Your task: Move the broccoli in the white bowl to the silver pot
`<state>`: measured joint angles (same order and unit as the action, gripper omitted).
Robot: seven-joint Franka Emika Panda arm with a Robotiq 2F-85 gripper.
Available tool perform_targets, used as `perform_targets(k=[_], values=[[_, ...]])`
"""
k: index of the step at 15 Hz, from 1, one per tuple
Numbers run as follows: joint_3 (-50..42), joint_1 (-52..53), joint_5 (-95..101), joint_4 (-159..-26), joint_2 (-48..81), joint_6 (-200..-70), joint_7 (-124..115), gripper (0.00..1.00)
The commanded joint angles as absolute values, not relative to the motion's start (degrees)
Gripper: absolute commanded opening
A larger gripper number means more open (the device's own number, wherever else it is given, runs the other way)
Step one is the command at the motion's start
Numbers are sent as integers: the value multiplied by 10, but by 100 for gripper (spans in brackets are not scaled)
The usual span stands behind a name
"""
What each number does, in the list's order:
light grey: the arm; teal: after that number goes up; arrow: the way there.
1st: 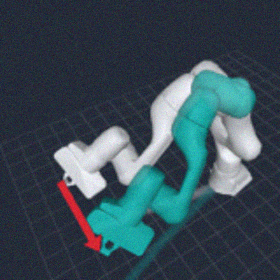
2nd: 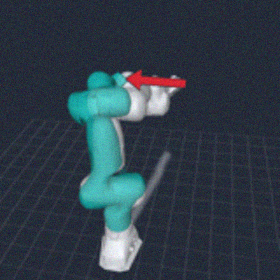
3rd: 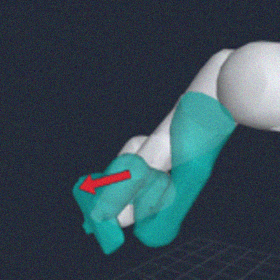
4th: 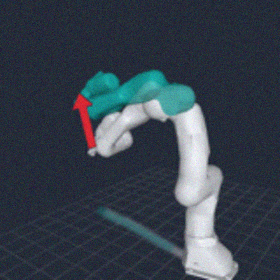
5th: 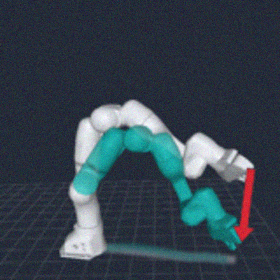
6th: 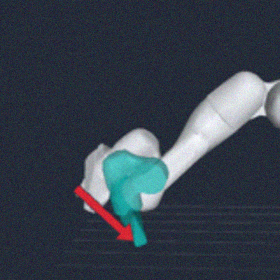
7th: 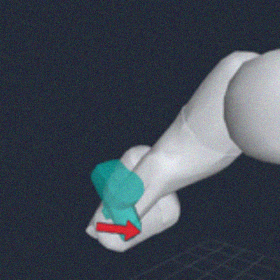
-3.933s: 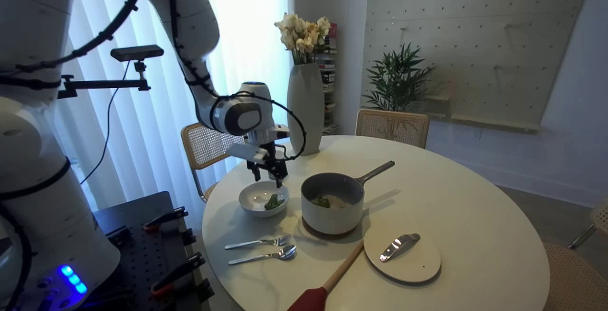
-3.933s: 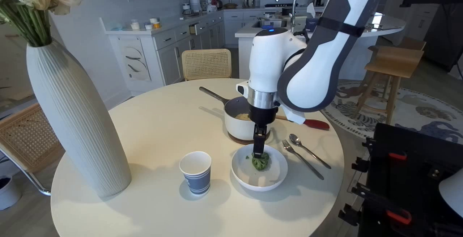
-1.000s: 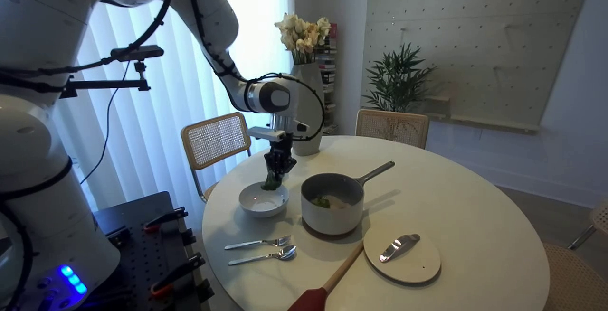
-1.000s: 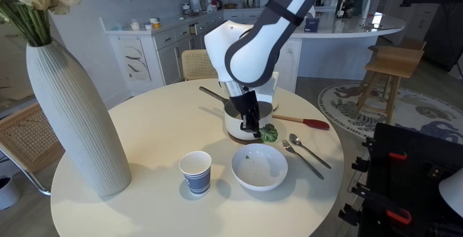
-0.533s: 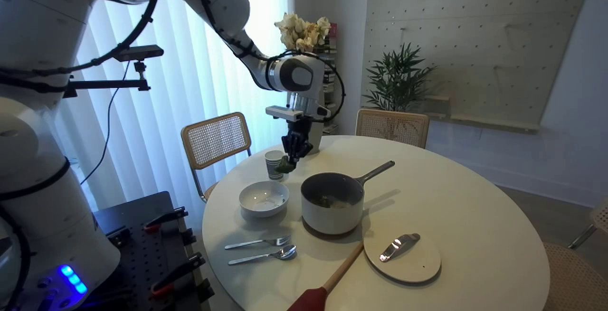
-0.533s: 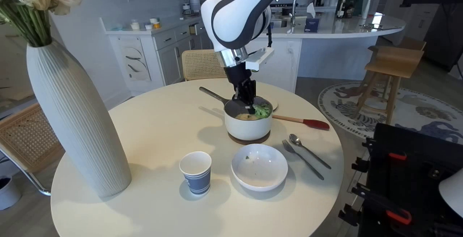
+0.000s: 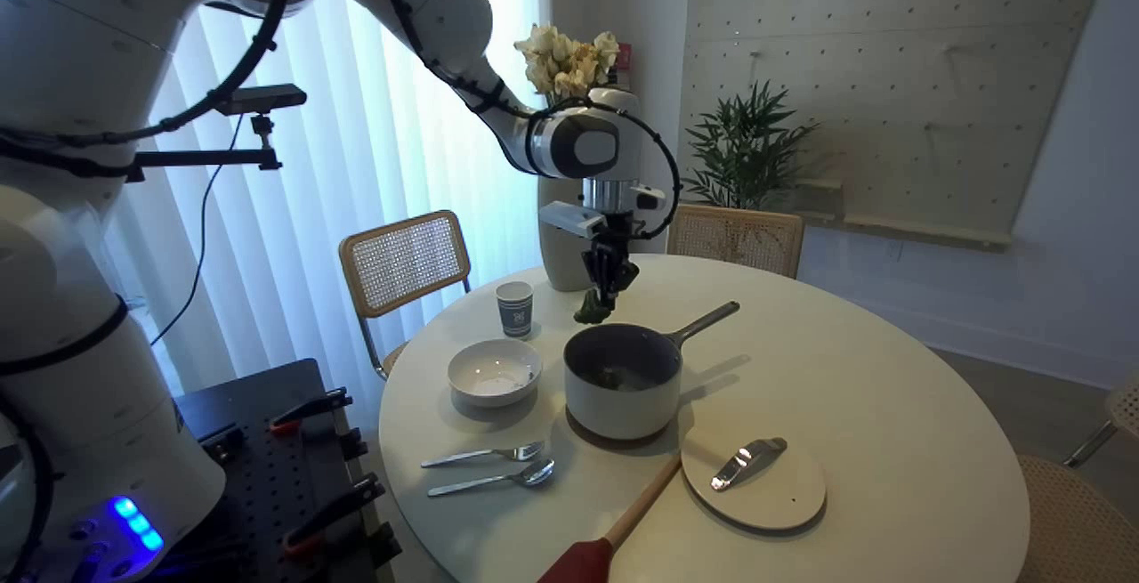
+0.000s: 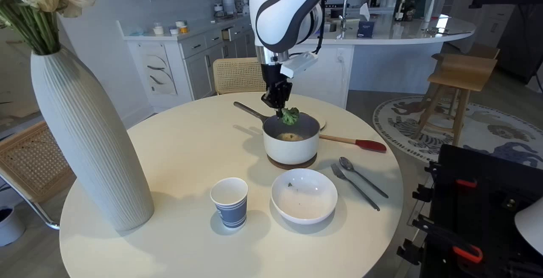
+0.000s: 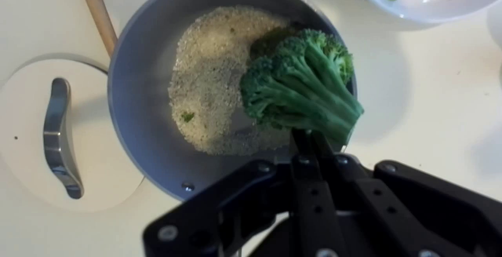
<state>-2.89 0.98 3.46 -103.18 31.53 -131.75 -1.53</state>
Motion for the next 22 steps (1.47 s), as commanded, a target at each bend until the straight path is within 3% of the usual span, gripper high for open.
perform_targets(k=[1,4,5,6,15,22], values=[[-40,11,41,-996,344,-1362,-54,1],[-59,24,61,-980,370,-1400,-85,1],[-64,29,69,-977,378,-1402,-94,12],[-67,32,75,-974,382,-1403,-101,31],[-50,25,59,-981,334,-1315,-79,97],[6,-11,-15,-961,281,-1072,31,100]])
